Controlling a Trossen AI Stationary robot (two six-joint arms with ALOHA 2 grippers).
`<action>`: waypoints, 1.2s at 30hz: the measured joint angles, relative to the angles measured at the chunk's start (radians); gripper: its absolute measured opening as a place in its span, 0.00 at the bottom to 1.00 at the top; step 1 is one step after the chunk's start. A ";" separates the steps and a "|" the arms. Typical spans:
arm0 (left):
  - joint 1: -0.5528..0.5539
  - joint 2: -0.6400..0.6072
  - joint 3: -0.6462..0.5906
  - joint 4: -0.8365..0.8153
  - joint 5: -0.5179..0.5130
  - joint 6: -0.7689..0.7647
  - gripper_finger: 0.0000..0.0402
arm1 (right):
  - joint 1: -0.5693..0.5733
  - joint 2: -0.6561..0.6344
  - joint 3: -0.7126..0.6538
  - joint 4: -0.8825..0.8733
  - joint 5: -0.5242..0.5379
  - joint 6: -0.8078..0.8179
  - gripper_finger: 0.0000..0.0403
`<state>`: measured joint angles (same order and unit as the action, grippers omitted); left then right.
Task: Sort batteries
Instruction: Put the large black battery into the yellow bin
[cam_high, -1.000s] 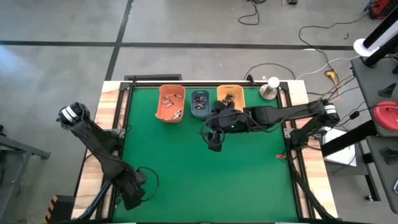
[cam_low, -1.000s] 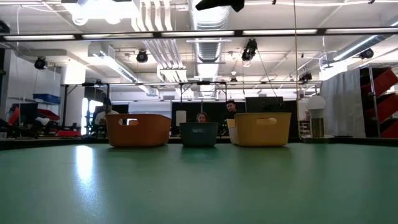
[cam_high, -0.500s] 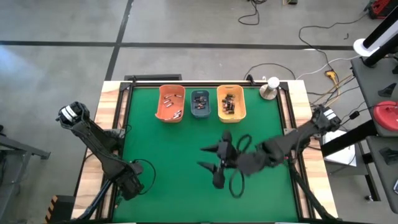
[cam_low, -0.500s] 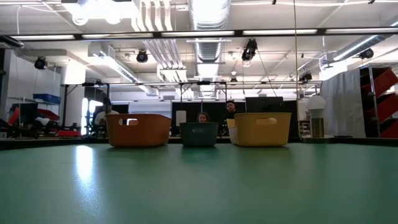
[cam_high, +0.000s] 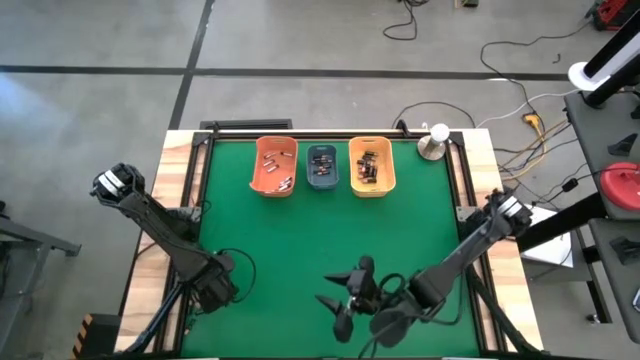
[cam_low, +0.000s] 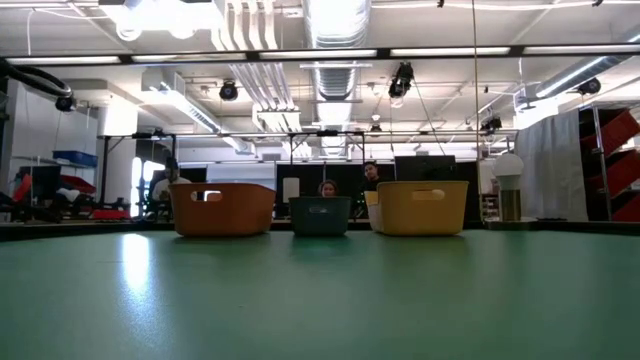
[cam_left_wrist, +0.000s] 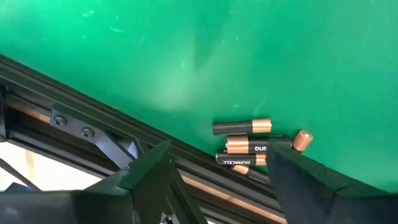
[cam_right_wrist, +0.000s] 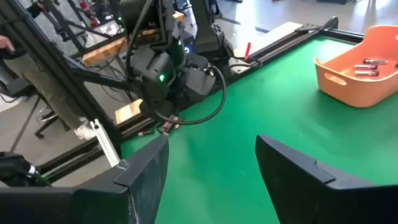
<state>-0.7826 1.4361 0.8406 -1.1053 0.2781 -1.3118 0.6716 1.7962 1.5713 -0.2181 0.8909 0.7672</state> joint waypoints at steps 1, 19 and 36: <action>0.000 0.000 0.000 0.000 0.001 -0.006 0.60 | 0.000 0.016 0.010 0.001 0.000 -0.001 0.59; -0.032 -0.003 0.000 0.014 0.007 -0.061 0.62 | -0.020 0.282 0.213 -0.009 -0.008 -0.030 0.66; -0.087 0.019 -0.001 0.067 0.020 -0.033 0.62 | -0.031 0.404 0.410 -0.049 -0.001 -0.071 0.66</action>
<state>-0.8692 1.4554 0.8399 -1.0382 0.2985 -1.3449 0.6407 2.2007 1.9818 -0.2675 0.8902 0.6959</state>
